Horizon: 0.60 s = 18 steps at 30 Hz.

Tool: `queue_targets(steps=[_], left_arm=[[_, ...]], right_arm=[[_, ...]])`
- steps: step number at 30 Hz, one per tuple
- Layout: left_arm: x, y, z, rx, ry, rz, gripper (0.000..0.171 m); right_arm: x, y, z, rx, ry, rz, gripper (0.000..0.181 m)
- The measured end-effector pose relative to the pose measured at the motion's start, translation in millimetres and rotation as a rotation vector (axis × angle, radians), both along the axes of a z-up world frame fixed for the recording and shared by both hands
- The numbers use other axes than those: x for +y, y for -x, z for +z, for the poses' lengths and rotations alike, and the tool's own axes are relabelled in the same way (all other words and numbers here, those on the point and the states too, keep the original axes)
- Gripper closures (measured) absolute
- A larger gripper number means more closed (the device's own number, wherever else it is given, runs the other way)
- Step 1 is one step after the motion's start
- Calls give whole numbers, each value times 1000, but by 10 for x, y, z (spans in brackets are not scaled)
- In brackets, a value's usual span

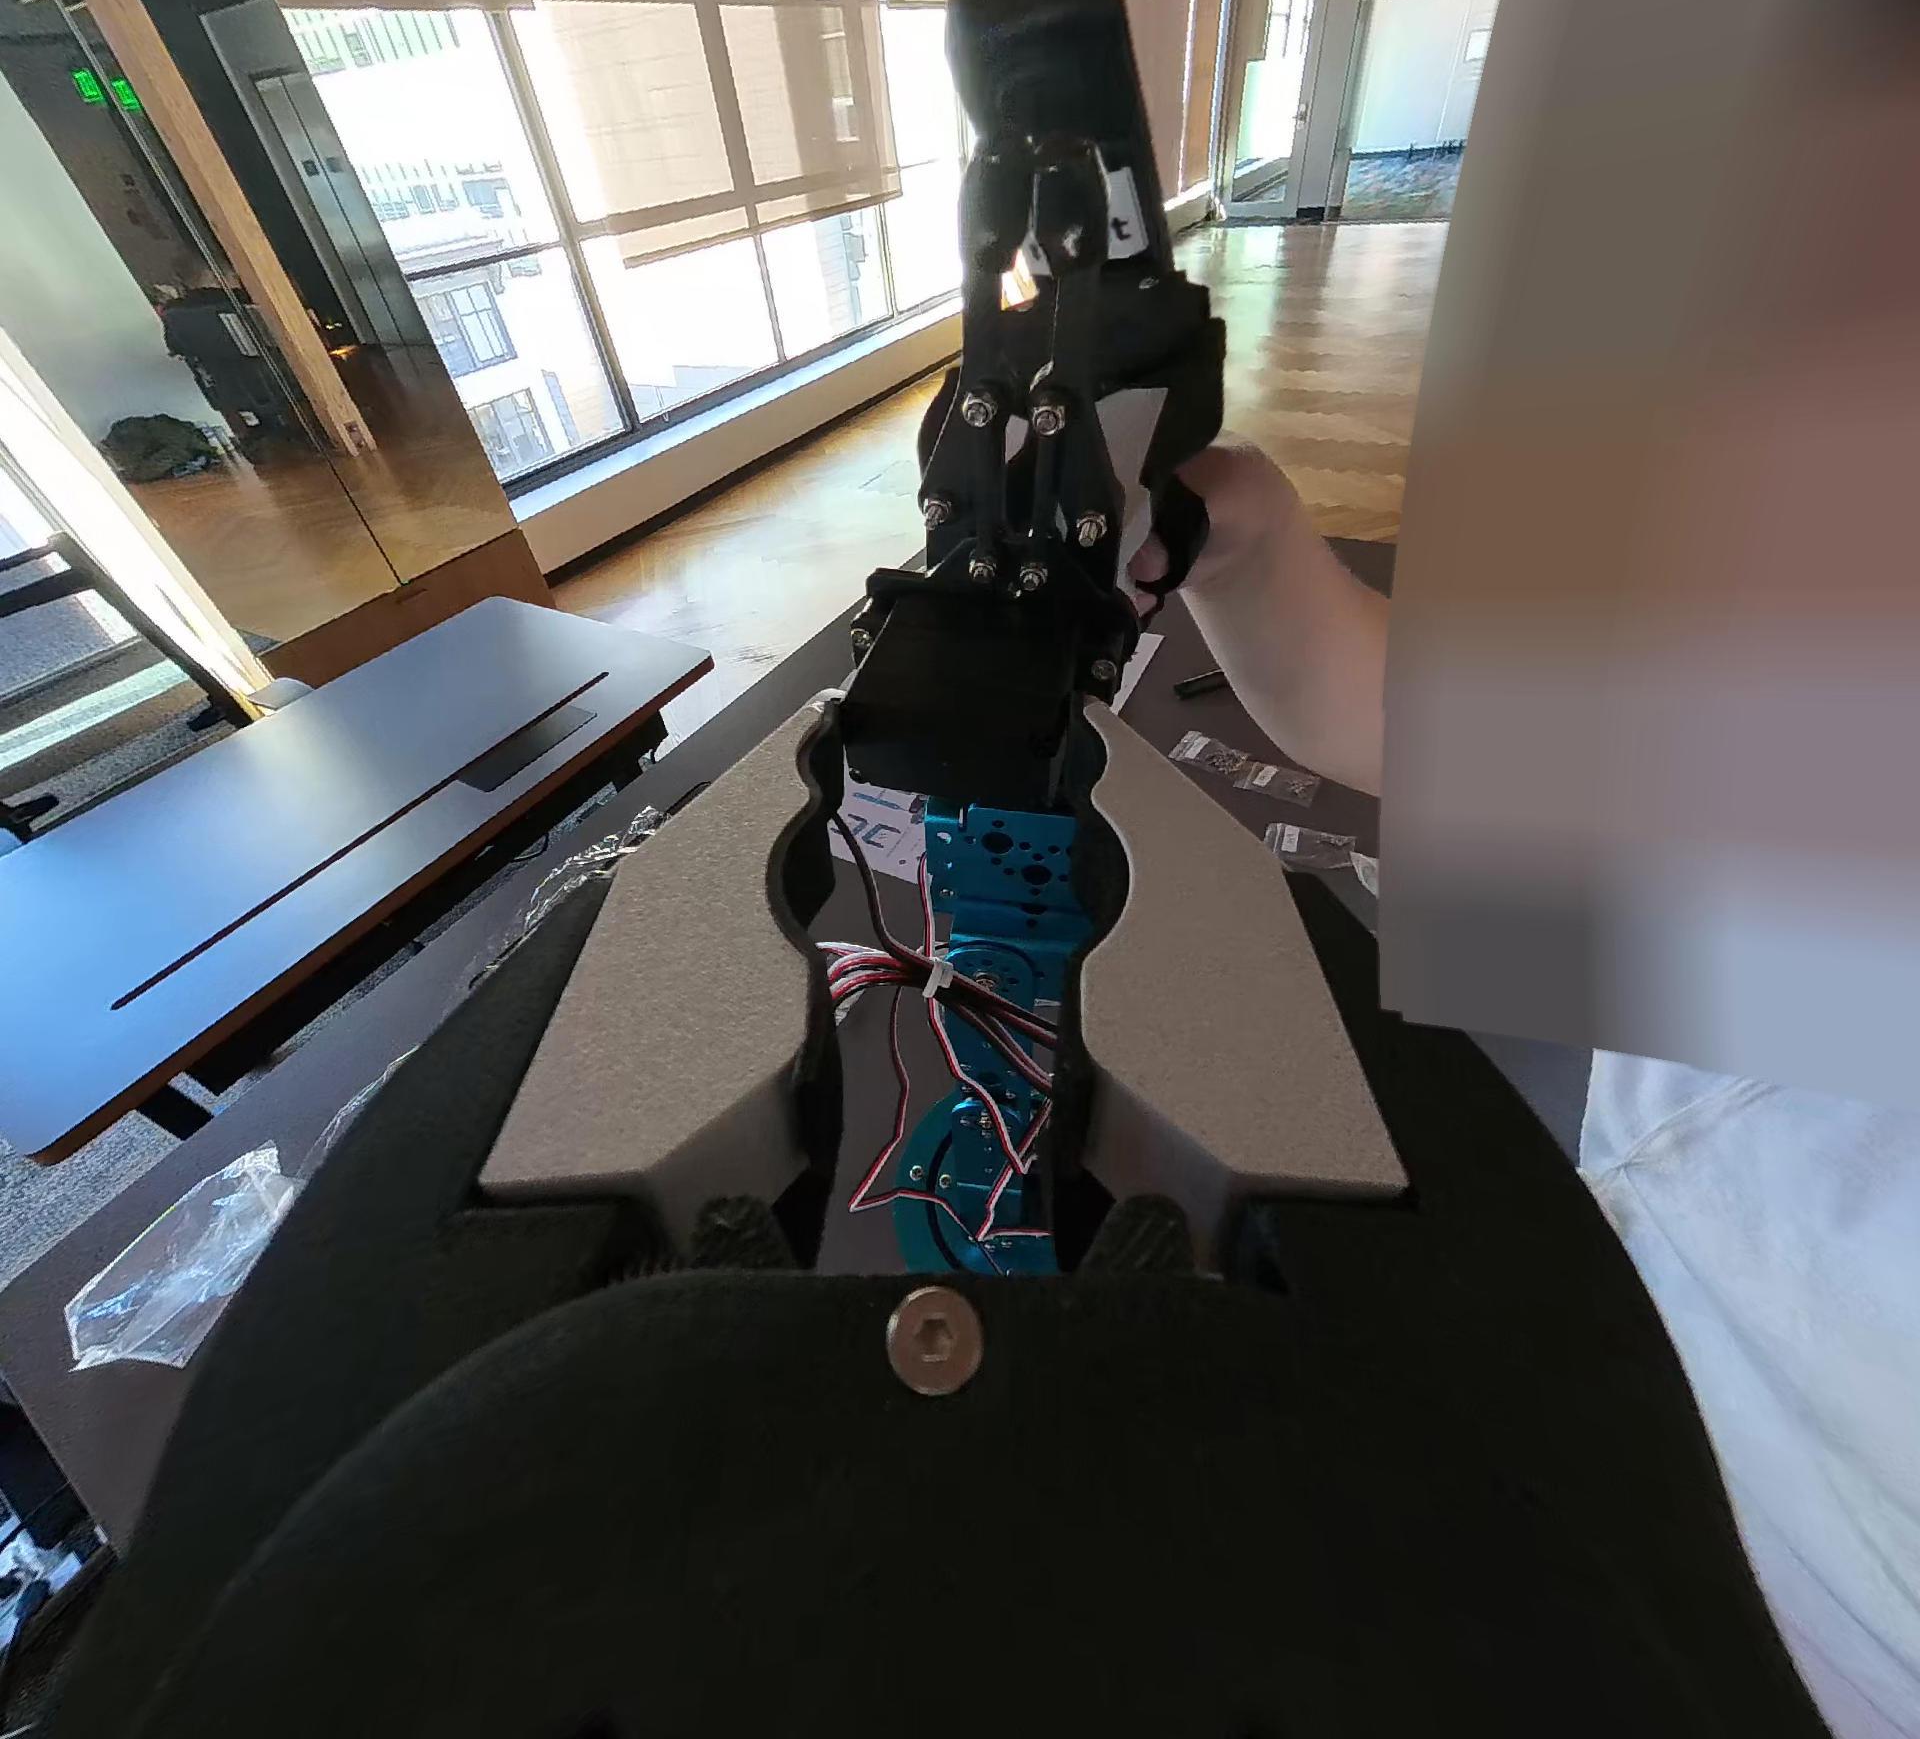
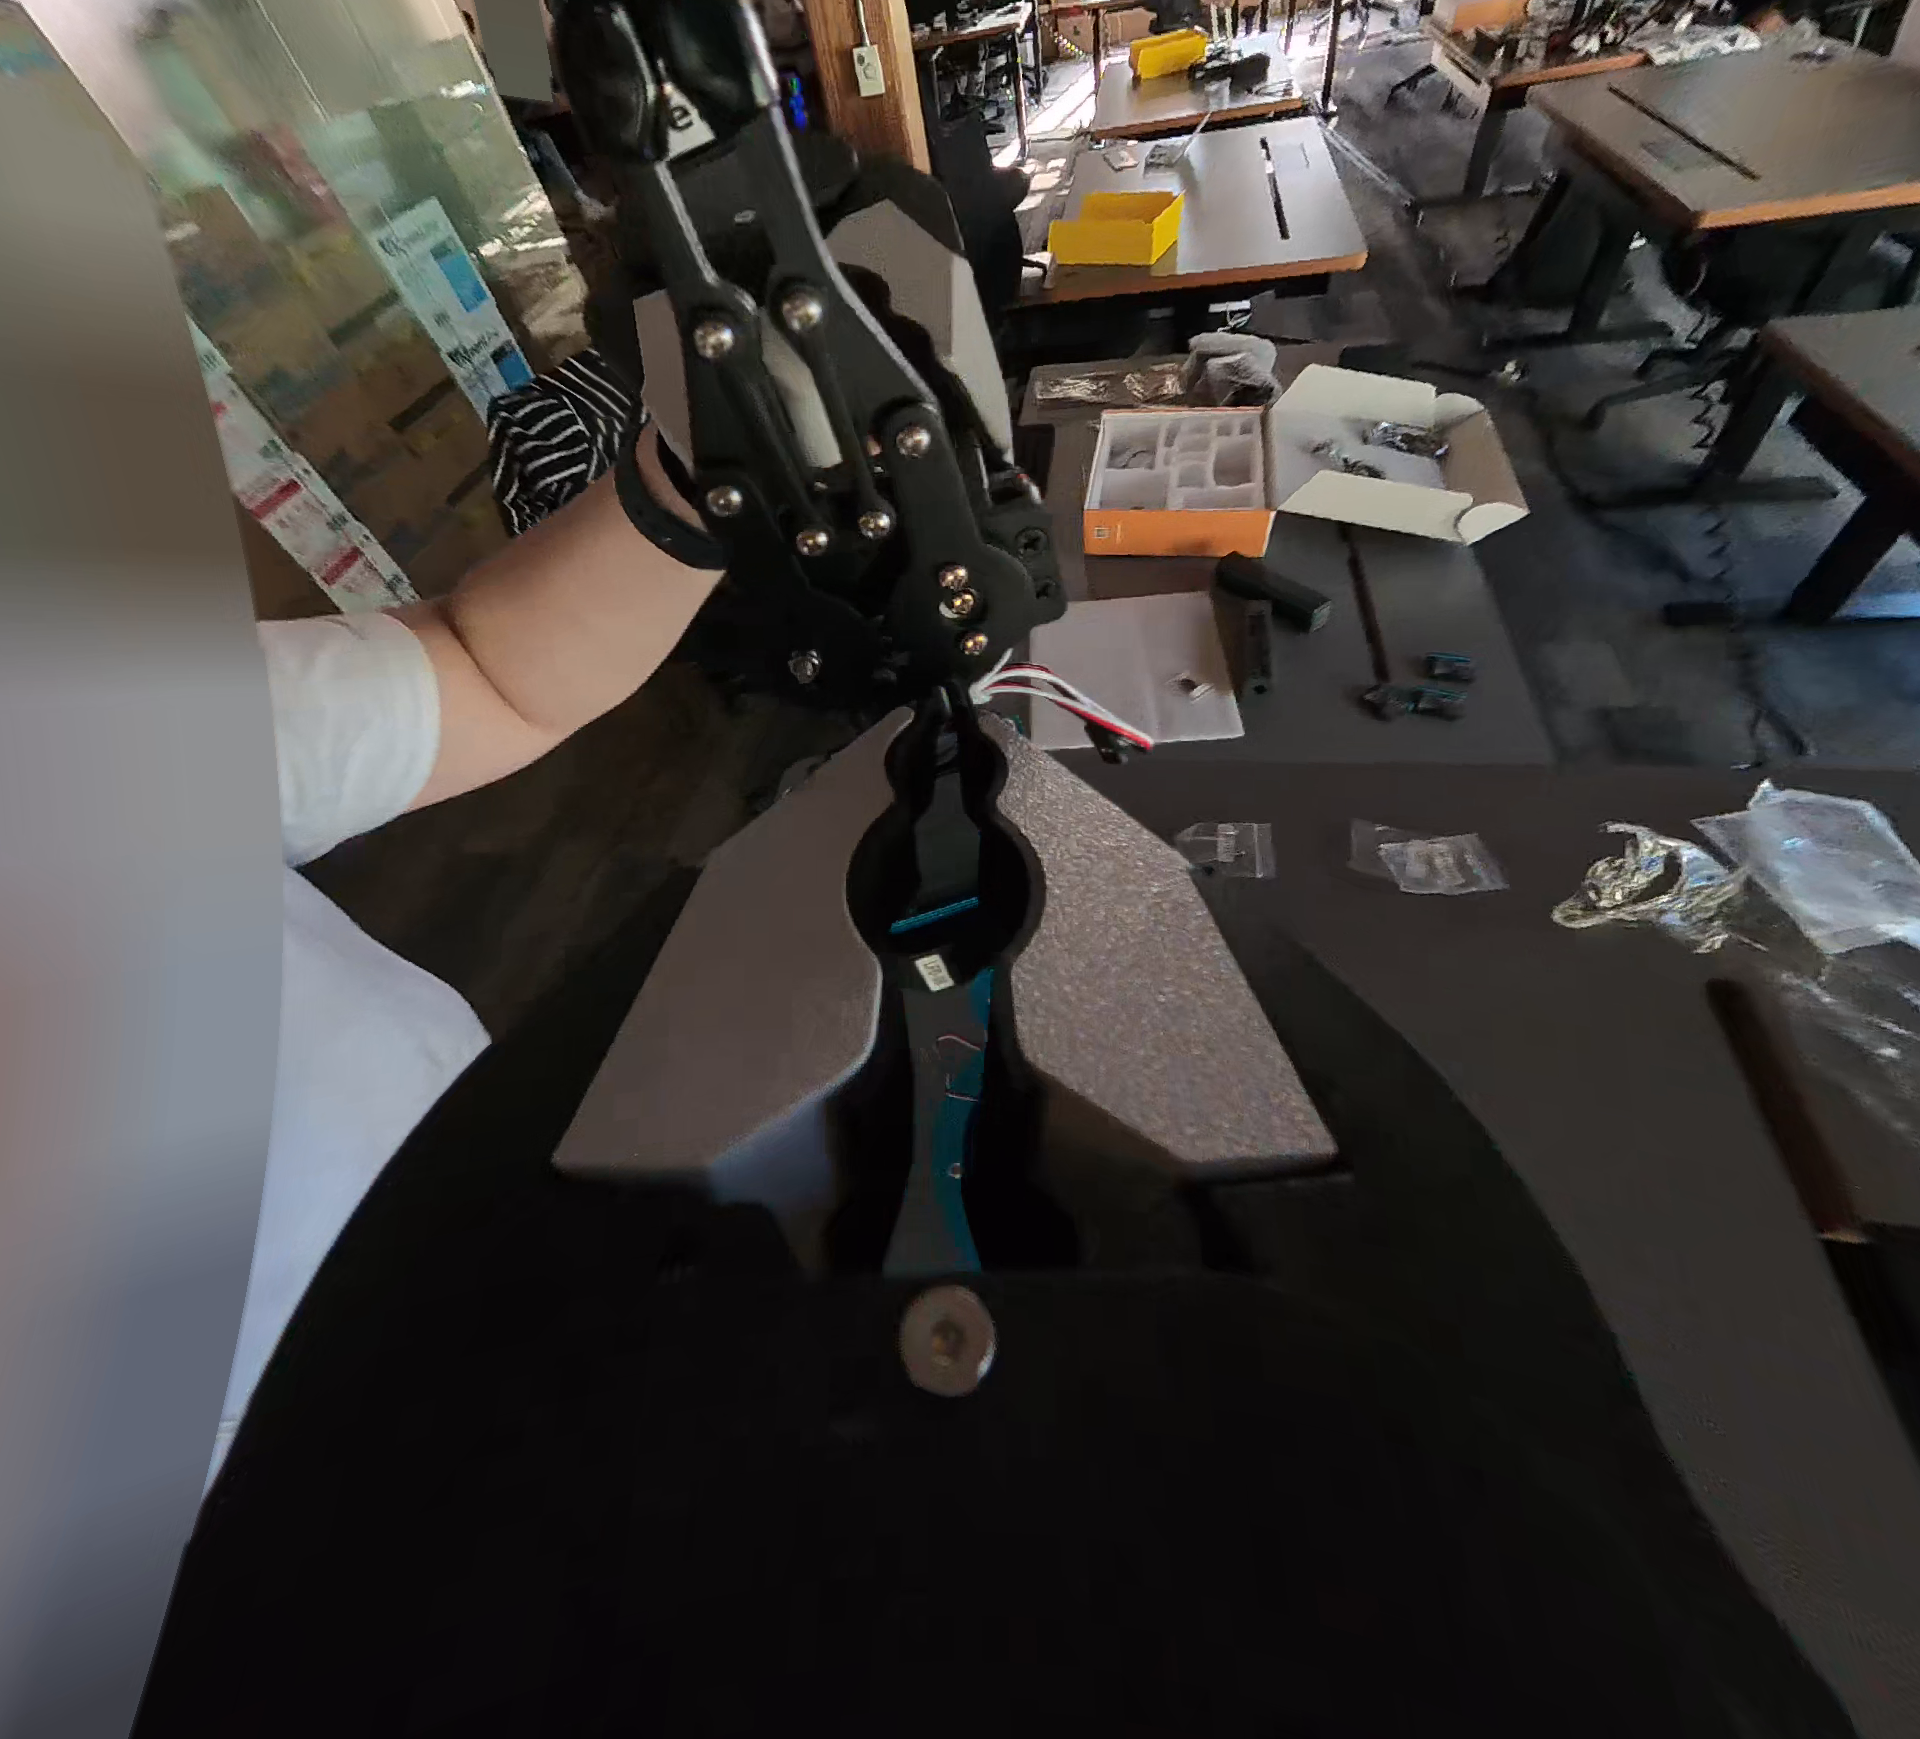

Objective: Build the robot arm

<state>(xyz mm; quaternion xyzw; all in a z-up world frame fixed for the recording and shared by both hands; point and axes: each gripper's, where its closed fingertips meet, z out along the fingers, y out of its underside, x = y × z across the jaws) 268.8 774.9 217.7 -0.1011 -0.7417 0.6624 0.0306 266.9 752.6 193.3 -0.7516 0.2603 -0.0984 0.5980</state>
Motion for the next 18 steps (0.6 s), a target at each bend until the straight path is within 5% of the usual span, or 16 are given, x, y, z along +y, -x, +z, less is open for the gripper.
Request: queue_targets(steps=[3,13,18], left_arm=[[3,2,3,2,3,4,130],[19,8,21,28,67,-89,131],[99,35,79,95,156,-252,124]], right_arm=[[3,-2,3,43,-48,6,180],[-4,-4,42,-196,92,-69,179],[0,-5,40,-204,116,-132,179]])
